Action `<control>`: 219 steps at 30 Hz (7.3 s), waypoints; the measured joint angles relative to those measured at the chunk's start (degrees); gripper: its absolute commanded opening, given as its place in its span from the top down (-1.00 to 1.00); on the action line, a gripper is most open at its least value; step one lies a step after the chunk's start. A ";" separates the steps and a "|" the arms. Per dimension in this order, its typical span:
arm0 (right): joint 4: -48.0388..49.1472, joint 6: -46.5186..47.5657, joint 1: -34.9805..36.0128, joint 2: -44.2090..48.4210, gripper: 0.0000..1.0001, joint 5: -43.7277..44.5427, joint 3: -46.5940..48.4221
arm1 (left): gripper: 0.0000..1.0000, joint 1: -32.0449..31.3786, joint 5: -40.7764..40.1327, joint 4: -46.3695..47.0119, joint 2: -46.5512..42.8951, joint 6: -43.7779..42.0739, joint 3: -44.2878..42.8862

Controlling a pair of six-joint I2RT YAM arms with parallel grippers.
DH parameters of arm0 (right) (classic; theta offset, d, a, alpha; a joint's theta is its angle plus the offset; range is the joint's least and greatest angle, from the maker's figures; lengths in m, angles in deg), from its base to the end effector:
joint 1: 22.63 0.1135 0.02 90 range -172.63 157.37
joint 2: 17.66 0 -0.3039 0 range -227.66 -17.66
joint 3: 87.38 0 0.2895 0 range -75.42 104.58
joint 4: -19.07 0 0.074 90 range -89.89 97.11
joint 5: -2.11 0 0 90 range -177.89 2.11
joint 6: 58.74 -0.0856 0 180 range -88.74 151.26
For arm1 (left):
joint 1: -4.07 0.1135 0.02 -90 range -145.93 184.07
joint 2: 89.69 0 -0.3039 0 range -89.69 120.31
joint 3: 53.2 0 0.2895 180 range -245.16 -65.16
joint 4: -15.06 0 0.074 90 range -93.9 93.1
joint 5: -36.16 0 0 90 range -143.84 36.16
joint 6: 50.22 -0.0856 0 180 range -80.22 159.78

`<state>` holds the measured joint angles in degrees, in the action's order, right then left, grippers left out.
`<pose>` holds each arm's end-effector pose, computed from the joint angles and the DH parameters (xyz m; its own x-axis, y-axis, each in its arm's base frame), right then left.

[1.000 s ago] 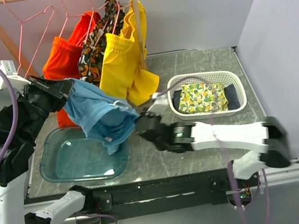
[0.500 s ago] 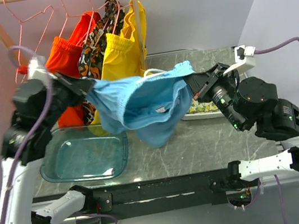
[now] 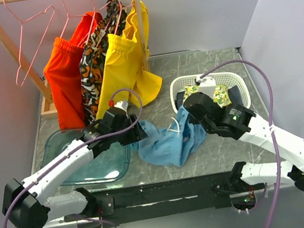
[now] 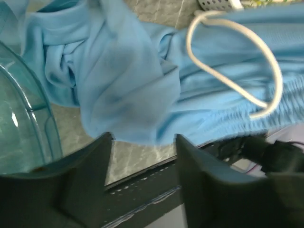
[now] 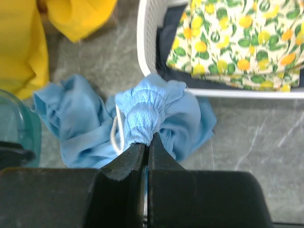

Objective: Place the shorts on the hanger

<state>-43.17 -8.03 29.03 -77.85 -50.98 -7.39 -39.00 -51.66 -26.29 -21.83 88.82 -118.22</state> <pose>0.1932 0.1614 0.3791 -0.5470 0.1246 -0.8278 -0.0075 0.9881 0.1537 0.2235 -0.2134 0.2694 -0.8642 -0.2252 -0.4500 0.0759 0.8258 -0.5589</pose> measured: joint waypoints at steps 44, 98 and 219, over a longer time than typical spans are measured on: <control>10.43 5.35 -3.32 -7.04 1.00 -16.85 -6.03 | -0.70 54.88 -14.56 -14.91 20.87 -20.94 -68.70; 14.80 6.62 -3.32 -7.78 1.00 -21.62 -7.72 | 0.98 56.50 0.02 -3.41 27.39 -24.68 -62.29; 1.73 5.18 -11.76 -20.33 1.00 -6.54 0.39 | 0.98 -25.27 -6.34 -18.45 -29.59 -19.65 -3.17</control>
<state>-41.44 -2.85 17.27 -98.17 -57.52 -7.00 -64.26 -58.00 -44.74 -51.43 69.17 -121.39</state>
